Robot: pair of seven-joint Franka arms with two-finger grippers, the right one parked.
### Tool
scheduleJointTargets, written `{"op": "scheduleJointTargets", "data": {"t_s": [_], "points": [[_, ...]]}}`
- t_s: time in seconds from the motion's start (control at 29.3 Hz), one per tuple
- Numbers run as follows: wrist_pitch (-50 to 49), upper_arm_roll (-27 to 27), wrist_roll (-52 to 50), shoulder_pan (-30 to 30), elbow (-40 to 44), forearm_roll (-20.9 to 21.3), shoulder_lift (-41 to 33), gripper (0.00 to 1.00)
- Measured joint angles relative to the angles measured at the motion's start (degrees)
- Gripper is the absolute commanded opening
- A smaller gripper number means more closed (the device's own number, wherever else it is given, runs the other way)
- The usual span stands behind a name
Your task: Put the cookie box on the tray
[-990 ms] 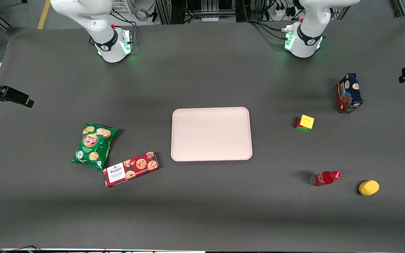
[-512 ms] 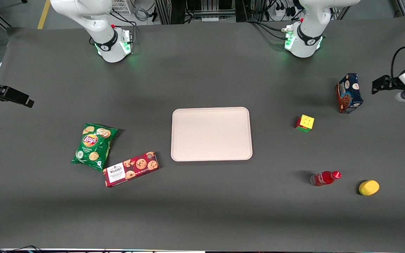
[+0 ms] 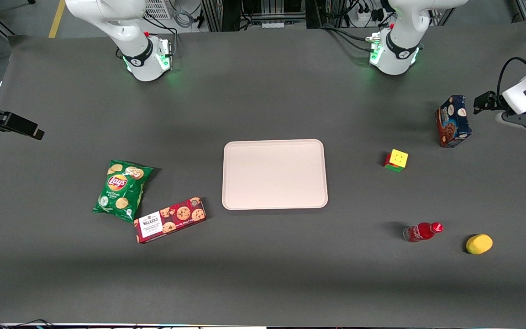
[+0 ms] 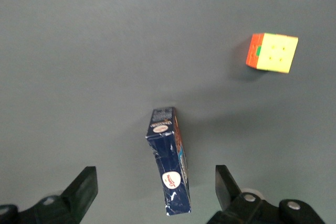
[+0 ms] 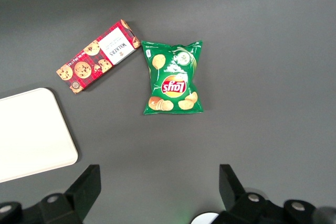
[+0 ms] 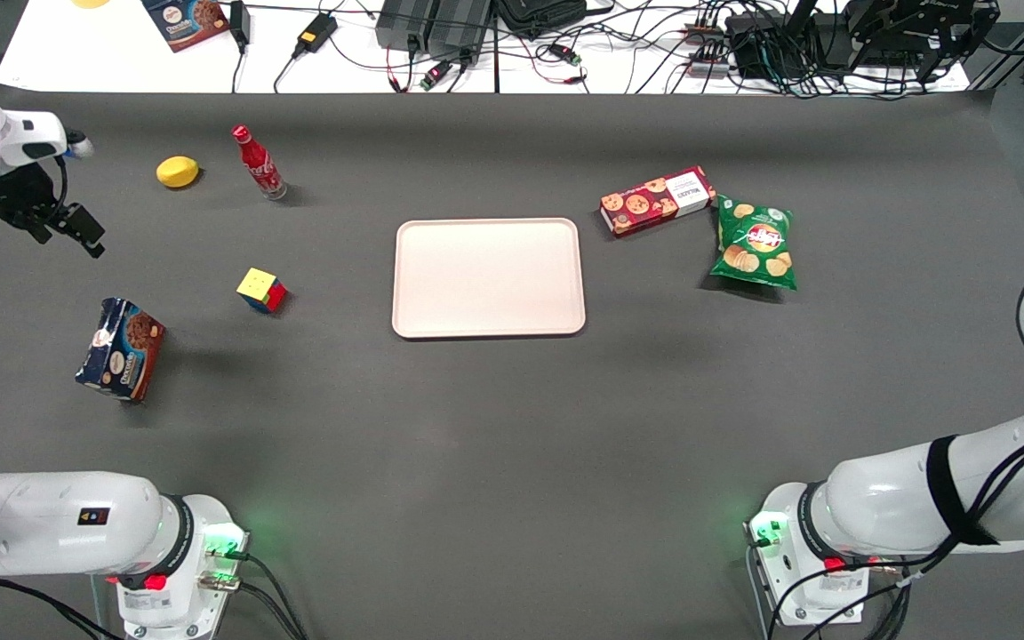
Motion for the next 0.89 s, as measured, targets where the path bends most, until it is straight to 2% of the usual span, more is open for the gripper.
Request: {"op": "scheduleJointTargets", "data": {"t_s": [0.2,0.44,0.72,0.89], "points": [[7.33,5.09,1.07,0.37,-7.46,0.18,-3.40,1.00],[8.56,8.64,-0.09,1.21,-11.22,0.19,-5.40,1.00],[8.30,8.85,-8.60,1.22,-12.24,0.19,-5.65,1.00],[8.47,8.33,-9.79,1.13,-13.10,0.19,-5.65,1.00]]}}
